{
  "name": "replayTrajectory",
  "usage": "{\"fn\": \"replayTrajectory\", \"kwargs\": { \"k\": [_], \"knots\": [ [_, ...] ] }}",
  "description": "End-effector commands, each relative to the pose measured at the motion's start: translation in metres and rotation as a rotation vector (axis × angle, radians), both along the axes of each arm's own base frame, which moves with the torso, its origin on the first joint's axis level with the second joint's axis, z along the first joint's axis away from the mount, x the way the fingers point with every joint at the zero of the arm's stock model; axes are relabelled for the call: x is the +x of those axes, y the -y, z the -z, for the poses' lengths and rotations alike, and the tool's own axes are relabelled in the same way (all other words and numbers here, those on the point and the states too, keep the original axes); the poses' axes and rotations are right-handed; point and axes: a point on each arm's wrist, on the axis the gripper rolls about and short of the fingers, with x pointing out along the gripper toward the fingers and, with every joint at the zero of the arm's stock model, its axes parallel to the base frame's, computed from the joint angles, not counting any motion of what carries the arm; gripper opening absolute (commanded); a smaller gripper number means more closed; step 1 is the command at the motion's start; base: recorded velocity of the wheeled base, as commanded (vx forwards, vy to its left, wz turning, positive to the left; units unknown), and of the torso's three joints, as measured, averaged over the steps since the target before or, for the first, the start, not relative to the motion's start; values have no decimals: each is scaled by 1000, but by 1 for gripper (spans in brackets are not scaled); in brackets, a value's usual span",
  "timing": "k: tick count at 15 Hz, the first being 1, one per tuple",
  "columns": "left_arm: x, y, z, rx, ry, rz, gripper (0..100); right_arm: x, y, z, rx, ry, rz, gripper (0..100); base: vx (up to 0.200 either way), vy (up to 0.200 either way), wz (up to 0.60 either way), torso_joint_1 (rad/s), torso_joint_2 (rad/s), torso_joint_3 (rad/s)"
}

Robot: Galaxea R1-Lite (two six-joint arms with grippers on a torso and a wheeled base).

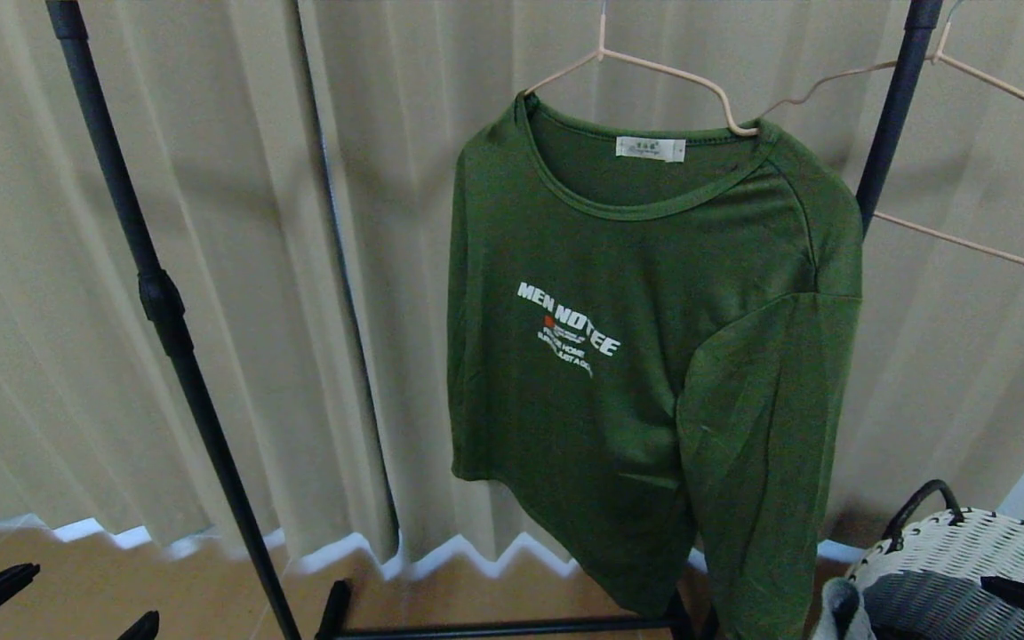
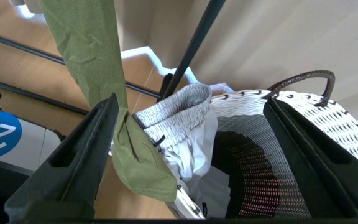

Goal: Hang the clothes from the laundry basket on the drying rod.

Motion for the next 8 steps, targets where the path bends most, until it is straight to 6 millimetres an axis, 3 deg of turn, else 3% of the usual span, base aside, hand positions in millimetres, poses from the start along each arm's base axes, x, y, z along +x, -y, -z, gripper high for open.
{"fn": "replayTrajectory", "kwargs": {
  "k": [1, 6, 8],
  "knots": [
    [0, 0, 0, 4, 2, 2, 100, 0, 0, 0, -1, 1, 0, 100, 0, 0, 0, 0, 0, 0],
    [-3, 1, -3, 1, 31, 23, 100, 10, -3, 8, -42, -109, -10, 100, 0, 0, 0, 0, 0, 0],
    [-5, 2, -3, -3, 44, 50, 100, 32, -8, 18, -142, -235, -45, 100, 0, 0, 0, 0, 0, 0]
  ]
}}
